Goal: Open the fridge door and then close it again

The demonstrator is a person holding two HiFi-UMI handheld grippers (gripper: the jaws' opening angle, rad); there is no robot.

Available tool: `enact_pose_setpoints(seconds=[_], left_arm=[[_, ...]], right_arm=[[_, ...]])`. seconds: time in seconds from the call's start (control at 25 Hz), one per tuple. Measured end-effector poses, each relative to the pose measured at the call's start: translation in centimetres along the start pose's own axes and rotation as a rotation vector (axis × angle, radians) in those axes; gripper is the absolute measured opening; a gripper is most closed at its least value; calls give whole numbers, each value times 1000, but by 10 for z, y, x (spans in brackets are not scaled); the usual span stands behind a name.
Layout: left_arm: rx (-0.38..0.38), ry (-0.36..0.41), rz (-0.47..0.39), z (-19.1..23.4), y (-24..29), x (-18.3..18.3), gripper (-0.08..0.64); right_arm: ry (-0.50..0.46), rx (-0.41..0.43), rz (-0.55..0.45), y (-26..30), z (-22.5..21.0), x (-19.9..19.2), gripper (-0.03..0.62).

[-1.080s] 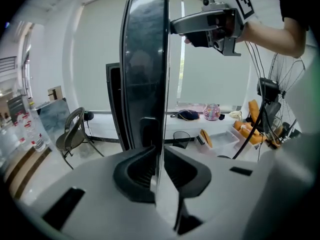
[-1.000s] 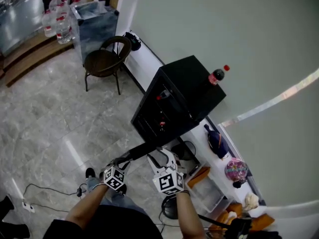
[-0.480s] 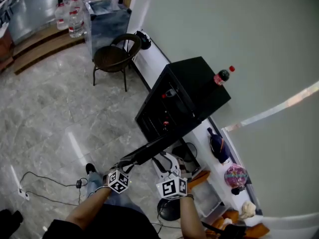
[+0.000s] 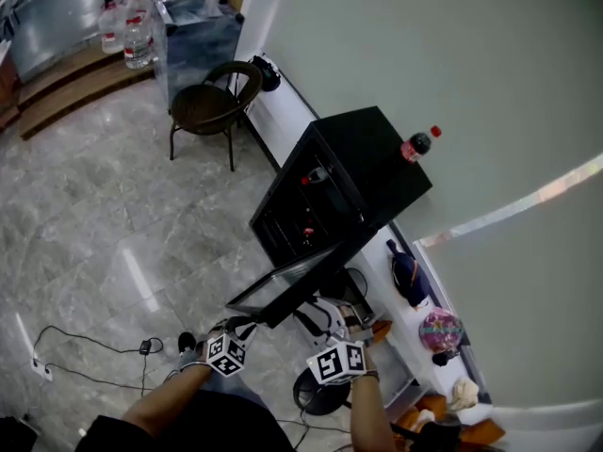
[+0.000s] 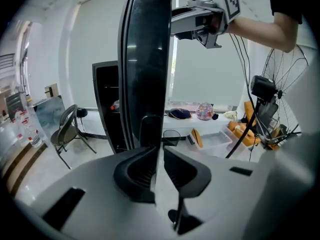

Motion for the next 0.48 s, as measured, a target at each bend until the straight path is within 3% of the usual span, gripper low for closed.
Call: enact_pose_setpoints(seconds=[0.48], left_arm=[[0, -7, 4, -15, 4, 3, 44]], right_arm=[[9, 28, -18, -9, 4, -12, 161]])
Point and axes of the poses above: the fingertips, and each gripper's own axes: y forward along the fingers, z to its left, x out of its top, the point moved 6 cm from there along -y, backward along the fingers, and after that the axes turned 2 degrees about z, right-handed, at the moved point
